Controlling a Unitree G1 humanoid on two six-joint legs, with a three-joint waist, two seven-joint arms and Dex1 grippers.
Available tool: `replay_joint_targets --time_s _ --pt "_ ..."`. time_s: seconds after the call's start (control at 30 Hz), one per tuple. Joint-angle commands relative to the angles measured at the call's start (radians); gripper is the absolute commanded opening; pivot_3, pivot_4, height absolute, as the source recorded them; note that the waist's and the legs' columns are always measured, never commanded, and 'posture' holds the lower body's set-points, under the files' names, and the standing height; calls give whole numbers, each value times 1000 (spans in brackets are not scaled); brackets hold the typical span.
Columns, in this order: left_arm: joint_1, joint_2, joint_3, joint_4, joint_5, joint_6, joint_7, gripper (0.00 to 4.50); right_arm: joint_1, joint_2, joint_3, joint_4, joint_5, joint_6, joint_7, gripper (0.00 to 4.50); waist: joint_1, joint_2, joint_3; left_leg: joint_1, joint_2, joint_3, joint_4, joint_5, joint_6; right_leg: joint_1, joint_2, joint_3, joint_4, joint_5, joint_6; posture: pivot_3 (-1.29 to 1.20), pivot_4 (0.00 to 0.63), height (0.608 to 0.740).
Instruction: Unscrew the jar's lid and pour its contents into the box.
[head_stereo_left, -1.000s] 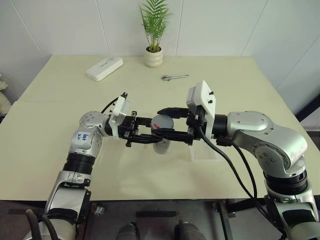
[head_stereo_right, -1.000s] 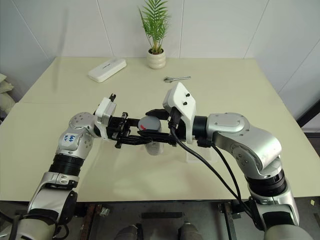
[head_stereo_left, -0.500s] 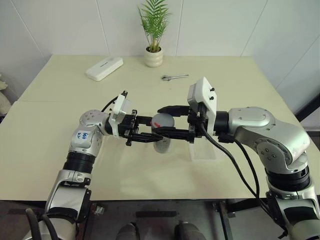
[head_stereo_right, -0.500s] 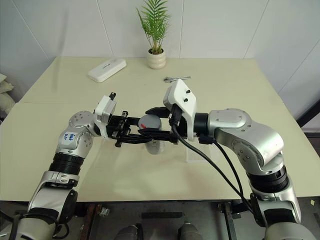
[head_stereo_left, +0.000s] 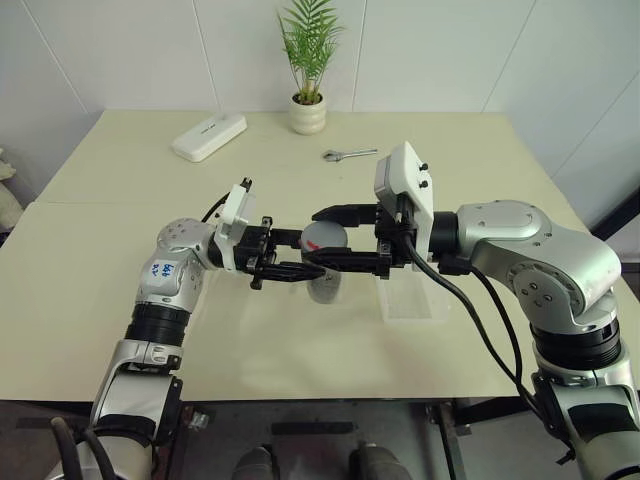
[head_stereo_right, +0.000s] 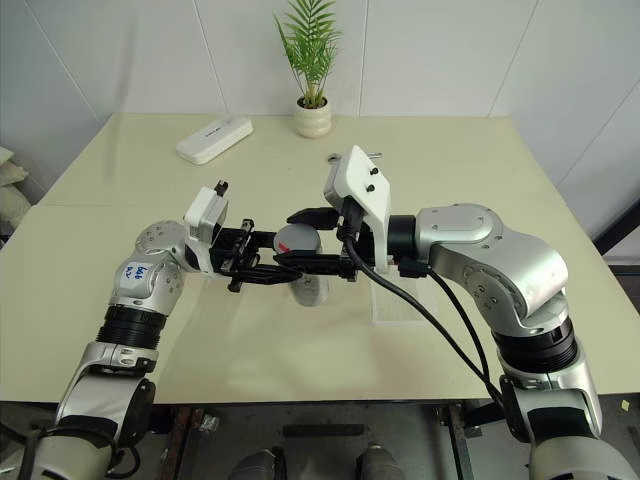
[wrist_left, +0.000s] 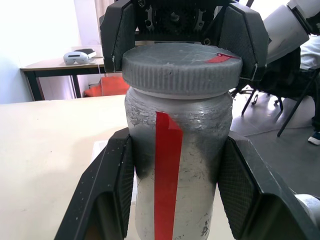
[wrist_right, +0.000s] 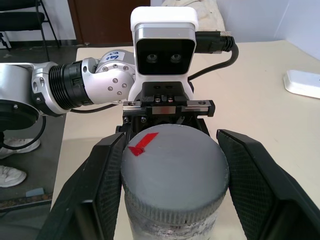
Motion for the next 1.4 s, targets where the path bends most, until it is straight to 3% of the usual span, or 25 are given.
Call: replay_joint_targets --time_s 0.03,0.9,1.4 --pt "41 4 -53 -33 21 7 -50 1965 -69 -27 -80 2 -36 -67 -17 2553 0 0 0 0 0 0 0 0 0 0 0 0 0 0 0 0 150 740" --pt "52 19 -108 2 75 -47 -89 1965 -192 -40 -91 135 -70 -131 2 2553 -1 0 0 0 0 0 0 0 0 0 0 0 0 0 0 0 150 740" --pt "-11 58 -56 -9 48 -16 -53 1964 -79 -15 -108 49 -29 -90 -62 2553 0 0 0 0 0 0 0 0 0 -1 0 0 0 0 0 0 150 740"
